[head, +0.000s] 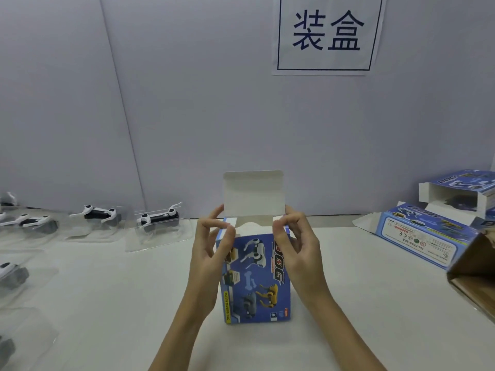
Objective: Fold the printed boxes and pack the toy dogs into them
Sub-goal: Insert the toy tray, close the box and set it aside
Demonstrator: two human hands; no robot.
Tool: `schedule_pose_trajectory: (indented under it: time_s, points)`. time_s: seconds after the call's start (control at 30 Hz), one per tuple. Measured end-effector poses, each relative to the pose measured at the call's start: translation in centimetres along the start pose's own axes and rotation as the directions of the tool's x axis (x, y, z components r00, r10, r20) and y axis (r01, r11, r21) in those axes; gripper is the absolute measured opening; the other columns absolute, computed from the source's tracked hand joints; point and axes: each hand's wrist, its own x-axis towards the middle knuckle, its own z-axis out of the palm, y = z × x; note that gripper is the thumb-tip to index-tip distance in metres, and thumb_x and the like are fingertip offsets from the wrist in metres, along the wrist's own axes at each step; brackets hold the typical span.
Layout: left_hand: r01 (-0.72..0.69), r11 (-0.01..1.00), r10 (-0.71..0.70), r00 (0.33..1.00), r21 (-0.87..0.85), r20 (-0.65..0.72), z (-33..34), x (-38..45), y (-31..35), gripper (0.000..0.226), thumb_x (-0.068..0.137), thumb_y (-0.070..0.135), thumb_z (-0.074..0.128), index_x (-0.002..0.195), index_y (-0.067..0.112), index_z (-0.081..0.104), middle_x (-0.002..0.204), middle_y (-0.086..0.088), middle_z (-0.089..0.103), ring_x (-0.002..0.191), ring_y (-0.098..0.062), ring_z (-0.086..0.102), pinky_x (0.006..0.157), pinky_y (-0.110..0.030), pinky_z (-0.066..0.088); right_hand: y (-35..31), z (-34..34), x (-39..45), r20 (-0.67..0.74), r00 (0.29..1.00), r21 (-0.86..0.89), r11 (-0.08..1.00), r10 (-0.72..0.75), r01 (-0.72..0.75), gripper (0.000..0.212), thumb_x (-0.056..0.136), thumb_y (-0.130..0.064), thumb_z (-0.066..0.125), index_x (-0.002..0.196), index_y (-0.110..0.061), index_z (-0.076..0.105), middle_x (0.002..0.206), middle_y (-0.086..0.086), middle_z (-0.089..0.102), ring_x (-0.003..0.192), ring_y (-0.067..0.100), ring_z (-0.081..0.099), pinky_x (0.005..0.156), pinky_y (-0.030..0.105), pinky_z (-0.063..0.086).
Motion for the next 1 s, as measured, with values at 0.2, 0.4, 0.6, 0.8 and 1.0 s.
schedule_pose_trajectory:
  time_s: [0.2, 0.4, 0.6, 0.8, 1.0]
  points:
    - [0.073, 0.989, -0.072, 0.997, -0.132, 0.006, -0.2, 0.3, 0.7, 0.048, 0.072, 0.055, 0.087, 0.105, 0.034, 0.061, 0.137, 0.019, 0.060, 0.124, -0.034, 0.065, 0.077, -0.049, 0.064, 0.1, 0.4, -0.3, -0.052, 0.999, 0.053, 0.998, -0.018, 0.021, 0.047, 0.088, -0.052, 0.069, 0.126, -0.027, 0.057, 0.129, -0.015, 0.063, 0.122, 0.023, 0.065, 0.092, 0.057, 0.059]
    - [0.075, 0.991, -0.062, 0.991, -0.106, 0.122, -0.4, 0.4, 1.2, 0.089, 0.071, 0.060, 0.088, 0.146, 0.061, 0.041, 0.128, 0.025, 0.059, 0.121, -0.030, 0.068, 0.078, -0.048, 0.064, 0.1, 0.6, -0.6, -0.032, 0.998, 0.013, 0.999, -0.052, 0.052, 0.089, 0.081, -0.080, 0.062, 0.157, -0.048, 0.027, 0.138, -0.018, 0.055, 0.128, 0.023, 0.061, 0.086, 0.049, 0.063]
    - [0.050, 0.995, -0.043, 0.995, -0.091, 0.086, -0.5, 0.2, 0.6, 0.062, 0.072, 0.053, 0.089, 0.124, 0.040, 0.056, 0.130, 0.014, 0.063, 0.113, -0.032, 0.070, 0.080, -0.053, 0.063, 0.3, 0.8, -1.2, 0.026, 0.998, 0.155, 0.986, -0.061, 0.056, 0.066, 0.083, -0.083, 0.054, 0.134, -0.042, 0.045, 0.134, -0.008, 0.057, 0.118, 0.026, 0.067, 0.079, 0.041, 0.064]
    - [-0.033, 0.999, 0.037, 0.995, -0.035, 0.096, 0.1, -0.3, 0.1, 0.049, 0.079, 0.066, 0.078, 0.107, 0.035, 0.051, 0.134, 0.015, 0.058, 0.106, -0.022, 0.074, 0.072, -0.029, 0.061, 1.4, 0.9, -1.5, 0.001, 0.999, 0.202, 0.978, -0.048, 0.046, 0.052, 0.092, -0.071, 0.057, 0.120, -0.028, 0.048, 0.114, -0.001, 0.065, 0.110, 0.026, 0.071, 0.065, 0.030, 0.061]
    - [-0.067, 0.997, 0.069, 0.996, -0.033, 0.051, 0.8, -0.1, -0.6, 0.029, 0.096, 0.042, 0.066, 0.118, 0.032, 0.050, 0.139, 0.015, 0.057, 0.117, -0.026, 0.071, 0.074, -0.039, 0.065, 2.0, 1.1, -1.1, -0.041, 0.991, -0.003, 0.992, -0.129, 0.129, 0.043, 0.096, -0.075, 0.042, 0.125, -0.043, 0.046, 0.114, -0.002, 0.069, 0.094, 0.018, 0.074, 0.059, 0.020, 0.056]
